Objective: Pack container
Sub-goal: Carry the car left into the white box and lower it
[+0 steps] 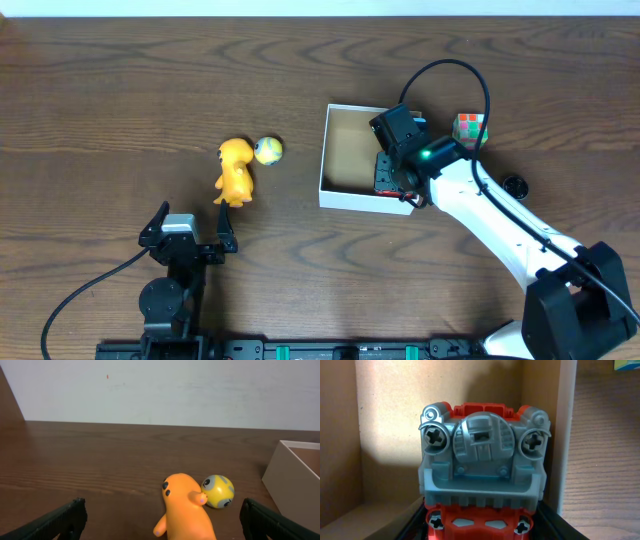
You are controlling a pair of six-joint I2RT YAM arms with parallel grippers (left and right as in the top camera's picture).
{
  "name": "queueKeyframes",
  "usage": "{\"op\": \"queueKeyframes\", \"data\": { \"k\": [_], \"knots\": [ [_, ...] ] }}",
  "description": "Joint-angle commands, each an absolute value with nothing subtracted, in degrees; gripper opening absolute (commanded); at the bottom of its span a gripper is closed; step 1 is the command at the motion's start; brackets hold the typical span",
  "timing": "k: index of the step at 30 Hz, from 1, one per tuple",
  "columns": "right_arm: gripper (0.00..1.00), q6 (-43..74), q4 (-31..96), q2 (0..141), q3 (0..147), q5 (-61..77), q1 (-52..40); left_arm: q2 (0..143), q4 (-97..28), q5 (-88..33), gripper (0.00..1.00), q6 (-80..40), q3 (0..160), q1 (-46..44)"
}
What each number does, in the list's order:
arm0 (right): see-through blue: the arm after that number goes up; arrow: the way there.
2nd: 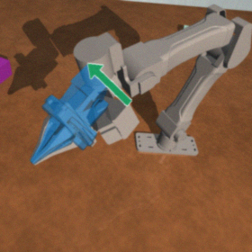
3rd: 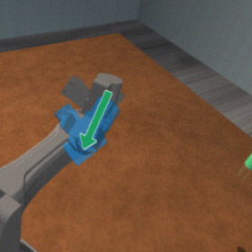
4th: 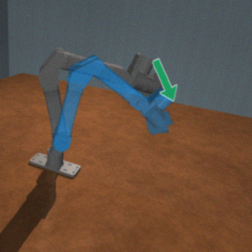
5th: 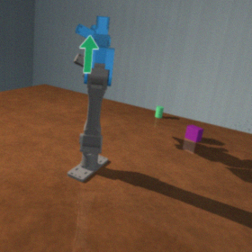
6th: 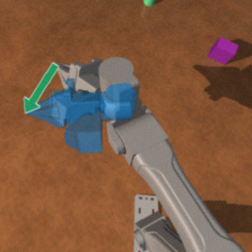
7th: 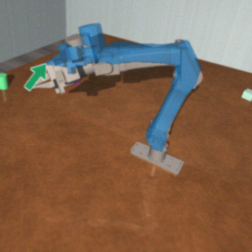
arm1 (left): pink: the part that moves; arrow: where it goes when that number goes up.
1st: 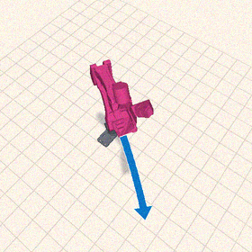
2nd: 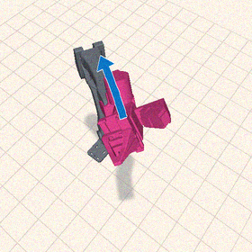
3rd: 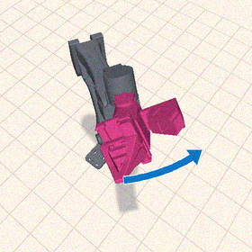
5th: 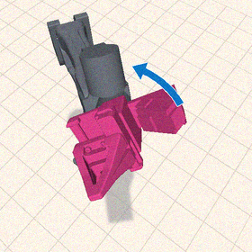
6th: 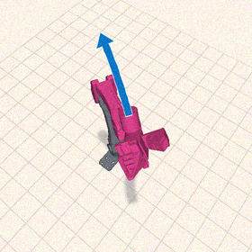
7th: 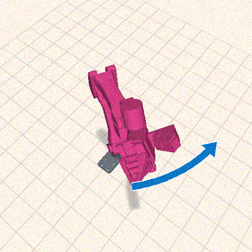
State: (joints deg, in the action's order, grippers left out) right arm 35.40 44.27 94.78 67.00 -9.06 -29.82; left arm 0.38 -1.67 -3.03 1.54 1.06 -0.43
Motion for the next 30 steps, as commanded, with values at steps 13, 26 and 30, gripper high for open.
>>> {"op": "queueKeyframes", "data": {
  "k": [13, 26, 30],
  "knots": [
    [0.44, 35.9, 44.8, 94.5, 67.7, -10.3, -30.4, 0.4, -4.0, -2.3, 0.98, 1.9, 0.3, -0.1],
    [0.63, 35.9, 44.9, 94.5, 67.7, -10.3, -30.4, 0.4, -4.0, -2.3, 0.98, 1.9, 0.3, -0.1],
    [0.66, 35.6, 45.3, 94.5, 67.7, -10.3, -30.4, 0.4, -4.0, -2.3, 0.98, 1.9, 0.3, -0.1]
  ]
}}
